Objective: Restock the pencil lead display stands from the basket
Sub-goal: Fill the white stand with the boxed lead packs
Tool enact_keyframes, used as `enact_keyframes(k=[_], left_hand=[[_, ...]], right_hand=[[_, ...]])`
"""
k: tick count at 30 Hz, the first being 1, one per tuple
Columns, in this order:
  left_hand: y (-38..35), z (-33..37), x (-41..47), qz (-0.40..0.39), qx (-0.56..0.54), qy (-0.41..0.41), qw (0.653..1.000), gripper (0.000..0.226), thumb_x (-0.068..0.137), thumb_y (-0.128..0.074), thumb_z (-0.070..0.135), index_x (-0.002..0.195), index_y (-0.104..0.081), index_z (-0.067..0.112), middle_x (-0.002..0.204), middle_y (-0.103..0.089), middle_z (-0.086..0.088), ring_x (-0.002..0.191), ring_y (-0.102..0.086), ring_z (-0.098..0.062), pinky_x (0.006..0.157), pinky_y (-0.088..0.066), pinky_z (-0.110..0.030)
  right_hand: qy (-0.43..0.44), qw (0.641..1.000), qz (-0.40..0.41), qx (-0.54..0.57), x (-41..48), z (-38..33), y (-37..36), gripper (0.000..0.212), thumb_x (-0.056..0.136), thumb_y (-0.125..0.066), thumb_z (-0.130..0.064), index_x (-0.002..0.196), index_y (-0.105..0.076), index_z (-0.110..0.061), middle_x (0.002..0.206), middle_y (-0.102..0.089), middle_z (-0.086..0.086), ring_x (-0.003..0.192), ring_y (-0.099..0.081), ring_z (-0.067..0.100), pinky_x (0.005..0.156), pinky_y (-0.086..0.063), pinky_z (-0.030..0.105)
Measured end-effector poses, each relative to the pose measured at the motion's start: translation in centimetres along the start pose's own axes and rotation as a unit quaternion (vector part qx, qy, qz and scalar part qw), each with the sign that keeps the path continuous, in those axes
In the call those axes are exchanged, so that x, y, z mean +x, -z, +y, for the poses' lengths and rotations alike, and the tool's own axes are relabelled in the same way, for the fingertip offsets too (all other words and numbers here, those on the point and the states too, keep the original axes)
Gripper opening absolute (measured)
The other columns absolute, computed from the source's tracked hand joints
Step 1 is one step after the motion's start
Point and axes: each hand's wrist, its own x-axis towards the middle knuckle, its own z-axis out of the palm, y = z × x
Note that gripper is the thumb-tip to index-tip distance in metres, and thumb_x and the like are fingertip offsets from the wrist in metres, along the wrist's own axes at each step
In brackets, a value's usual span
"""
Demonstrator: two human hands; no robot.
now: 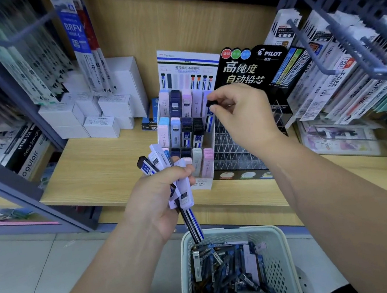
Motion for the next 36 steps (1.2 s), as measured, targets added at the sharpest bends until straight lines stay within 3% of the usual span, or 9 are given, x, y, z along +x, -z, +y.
enact_keyframes(k=[6,10,14,17,20,25,28,33,36], left_hand=[[-0.2,-0.1,0.0,-0.005,-0.005,0.001,1.0,0.037,0.086,-0.065,-0.001,0.123,-0.064,-0.003,0.081,-0.07,-0.007,0.056,-0.063,-0.011,0.047,-0.047,-0.019],[-0.3,0.0,0.0,-0.019,-0.017,0.002,1.0,0.039,0.087,-0.064,-0.001,0.125,-0.061,-0.006,0.077,-0.067,-0.006,0.055,-0.061,-0.012,0.047,-0.046,-0.018],[-0.4,0.0,0.0,-0.02,-0.012,-0.007,1.0,0.04,0.084,-0.067,-0.001,0.124,-0.063,-0.005,0.077,-0.065,-0.008,0.055,-0.061,-0.012,0.048,-0.047,-0.019],[-0.5,0.1,-0.2,-0.026,-0.014,-0.017,0.999,0.033,0.084,-0.068,-0.001,0.117,-0.067,-0.001,0.089,-0.064,-0.012,0.059,-0.062,-0.012,0.05,-0.05,-0.02],[-0.6,0.0,-0.2,-0.023,-0.02,-0.028,0.999,0.023,0.083,-0.071,0.0,0.103,-0.069,0.011,0.093,-0.067,-0.011,0.063,-0.064,-0.013,0.054,-0.054,-0.022],[-0.5,-0.1,-0.1,0.025,-0.061,-0.042,0.997,0.021,0.084,-0.071,0.005,0.104,-0.07,0.011,0.079,-0.071,-0.006,0.064,-0.066,-0.016,0.056,-0.051,-0.027],[-0.5,0.0,0.0,0.037,-0.09,-0.058,0.994,0.012,0.087,-0.067,0.004,0.094,-0.068,0.014,0.073,-0.071,-0.004,0.066,-0.066,-0.019,0.06,-0.052,-0.031],[-0.4,-0.5,0.1,0.025,-0.116,-0.069,0.99,0.034,0.085,-0.069,0.005,0.119,-0.067,0.009,0.097,-0.072,-0.011,0.085,-0.07,-0.027,0.067,-0.058,-0.038],[-0.4,-0.8,0.2,0.031,-0.108,-0.065,0.992,0.014,0.086,-0.067,0.0,0.094,-0.069,0.012,0.093,-0.073,-0.011,0.081,-0.071,-0.029,0.071,-0.057,-0.04]], right_hand=[[0.039,0.994,-0.005,-0.104,-0.4,1.2,-1.2,0.015,0.083,-0.08,-0.015,0.098,-0.08,-0.019,0.088,-0.074,-0.002,0.088,-0.064,0.022,0.078,-0.055,0.037],[0.075,0.986,-0.023,-0.148,-0.4,2.1,-2.1,0.006,0.08,-0.079,-0.009,0.08,-0.078,-0.015,0.09,-0.072,-0.001,0.089,-0.063,0.028,0.076,-0.055,0.042],[0.068,0.986,-0.036,-0.147,-0.6,2.3,-2.4,0.007,0.084,-0.076,-0.007,0.088,-0.079,-0.011,0.101,-0.068,0.001,0.089,-0.065,0.026,0.075,-0.056,0.038],[0.049,0.995,-0.02,-0.087,-1.3,1.5,-1.9,0.006,0.089,-0.073,-0.013,0.093,-0.077,-0.013,0.099,-0.064,-0.003,0.074,-0.057,0.011,0.072,-0.049,0.027],[-0.054,0.994,-0.067,0.074,-3.0,-0.8,-0.6,0.009,0.092,-0.072,-0.023,0.085,-0.075,-0.02,0.079,-0.066,-0.008,0.065,-0.056,0.005,0.066,-0.046,0.017],[-0.188,0.903,-0.221,0.316,-6.6,-3.1,1.1,0.02,0.087,-0.076,-0.025,0.075,-0.065,-0.015,0.066,-0.068,0.007,0.057,-0.063,0.018,0.045,-0.042,0.023],[-0.198,0.89,-0.263,0.315,-7.9,-3.4,1.0,0.021,0.078,-0.084,-0.019,0.08,-0.064,-0.013,0.067,-0.068,0.007,0.06,-0.066,0.019,0.045,-0.043,0.025],[-0.15,0.921,-0.255,0.254,-8.8,-4.0,-0.2,0.031,0.069,-0.093,-0.011,0.09,-0.071,-0.018,0.075,-0.072,0.001,0.06,-0.059,0.008,0.063,-0.05,0.025],[-0.114,0.916,-0.283,0.262,-9.0,-3.7,-0.1,0.036,0.072,-0.089,-0.005,0.094,-0.07,-0.027,0.078,-0.071,-0.006,0.063,-0.058,0.008,0.063,-0.047,0.02]])
